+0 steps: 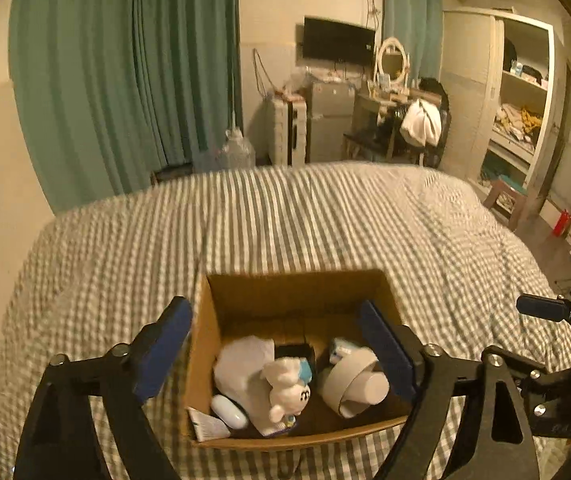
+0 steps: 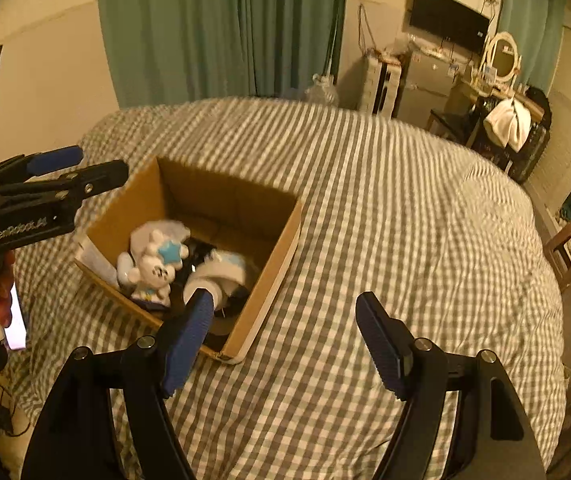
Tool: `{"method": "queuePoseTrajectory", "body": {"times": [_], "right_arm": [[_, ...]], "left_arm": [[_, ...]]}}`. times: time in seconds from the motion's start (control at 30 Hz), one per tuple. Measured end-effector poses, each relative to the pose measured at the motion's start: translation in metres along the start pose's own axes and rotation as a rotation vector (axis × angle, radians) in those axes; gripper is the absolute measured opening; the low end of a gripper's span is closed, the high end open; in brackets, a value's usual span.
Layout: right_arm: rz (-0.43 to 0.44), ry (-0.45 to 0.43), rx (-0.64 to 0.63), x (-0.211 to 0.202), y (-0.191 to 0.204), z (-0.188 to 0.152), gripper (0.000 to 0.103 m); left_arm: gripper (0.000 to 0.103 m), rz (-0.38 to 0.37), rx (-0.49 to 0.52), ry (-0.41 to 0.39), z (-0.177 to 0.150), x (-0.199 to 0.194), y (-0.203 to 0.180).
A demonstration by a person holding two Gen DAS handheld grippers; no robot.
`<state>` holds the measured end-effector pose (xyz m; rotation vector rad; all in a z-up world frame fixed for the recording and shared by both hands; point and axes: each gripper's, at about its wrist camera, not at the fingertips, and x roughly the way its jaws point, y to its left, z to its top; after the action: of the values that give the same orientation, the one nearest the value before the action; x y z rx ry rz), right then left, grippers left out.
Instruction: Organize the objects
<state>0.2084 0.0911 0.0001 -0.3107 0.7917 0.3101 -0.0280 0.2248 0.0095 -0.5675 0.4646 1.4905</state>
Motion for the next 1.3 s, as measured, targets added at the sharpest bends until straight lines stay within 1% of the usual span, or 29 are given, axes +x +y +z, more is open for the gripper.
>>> {"method": "queuePoseTrajectory", "body": {"times": [0.07, 0.1, 0.17, 0.2, 0.3, 0.37, 0.47, 0.57, 0.67, 0.73, 0.87, 0.93, 0.97, 1.03, 1.1, 1.17, 1.23, 1.3], "right_arm": [[0.006, -0.032, 0.001, -0.015, -0.002, 0.007, 0.076], [0.014, -0.048, -0.001, -0.024, -0.003, 0.01, 0.08], [0.032, -0.078, -0.012, -0.041, -0.002, 0.016, 0.083], [0.037, -0.104, -0.02, -0.053, 0.001, 0.017, 0.087], [0.025, -0.15, -0.03, -0.075, 0.004, 0.018, 0.094], [0.012, -0.167, -0.025, -0.087, 0.004, 0.014, 0.094], [0.003, -0.178, -0.006, -0.099, 0.006, 0.007, 0.097], [-0.006, -0.195, 0.017, -0.109, 0.008, -0.002, 0.099], [-0.004, -0.198, 0.05, -0.108, 0.012, -0.013, 0.099], [0.004, -0.179, 0.079, -0.102, 0.017, -0.023, 0.099], [-0.005, -0.152, 0.109, -0.088, 0.026, -0.04, 0.099], [-0.018, -0.131, 0.125, -0.079, 0.029, -0.049, 0.099], [-0.025, -0.128, 0.138, -0.075, 0.028, -0.053, 0.099], [-0.034, -0.134, 0.173, -0.069, 0.027, -0.06, 0.099], [-0.042, -0.131, 0.189, -0.064, 0.026, -0.064, 0.099], [-0.06, -0.139, 0.169, -0.058, 0.029, -0.067, 0.099], [-0.103, -0.138, 0.119, -0.05, 0.036, -0.071, 0.099], [-0.118, -0.139, 0.092, -0.042, 0.041, -0.077, 0.099]], "left_arm": [[0.093, 0.011, 0.003, -0.033, 0.01, -0.019, -0.002], [0.094, 0.017, 0.007, -0.042, 0.013, -0.027, -0.004], [0.098, 0.038, 0.019, -0.062, 0.019, -0.042, -0.006], [0.098, 0.048, 0.028, -0.074, 0.021, -0.052, -0.008], [0.1, 0.054, 0.044, -0.095, 0.025, -0.073, -0.012], [0.101, 0.062, 0.051, -0.111, 0.023, -0.088, -0.015], [0.102, 0.056, 0.058, -0.126, 0.015, -0.104, -0.017], [0.102, 0.053, 0.051, -0.125, 0.004, -0.115, -0.015], [0.103, 0.042, 0.027, -0.115, -0.011, -0.121, -0.014], [0.103, 0.053, 0.018, -0.107, -0.019, -0.118, -0.012], [0.103, 0.067, 0.015, -0.073, -0.038, -0.11, -0.008], [0.103, 0.062, 0.003, -0.062, -0.048, -0.104, -0.004], [0.103, 0.056, -0.001, -0.053, -0.053, -0.1, -0.003], [0.103, 0.071, -0.004, -0.036, -0.061, -0.091, 0.001], [0.103, 0.086, -0.011, -0.042, -0.069, -0.088, 0.002], [0.103, 0.081, -0.033, -0.048, -0.074, -0.085, 0.004], [0.103, 0.074, -0.059, -0.049, -0.08, -0.083, 0.006], [0.103, 0.068, -0.074, -0.046, -0.085, -0.081, 0.006]]}}
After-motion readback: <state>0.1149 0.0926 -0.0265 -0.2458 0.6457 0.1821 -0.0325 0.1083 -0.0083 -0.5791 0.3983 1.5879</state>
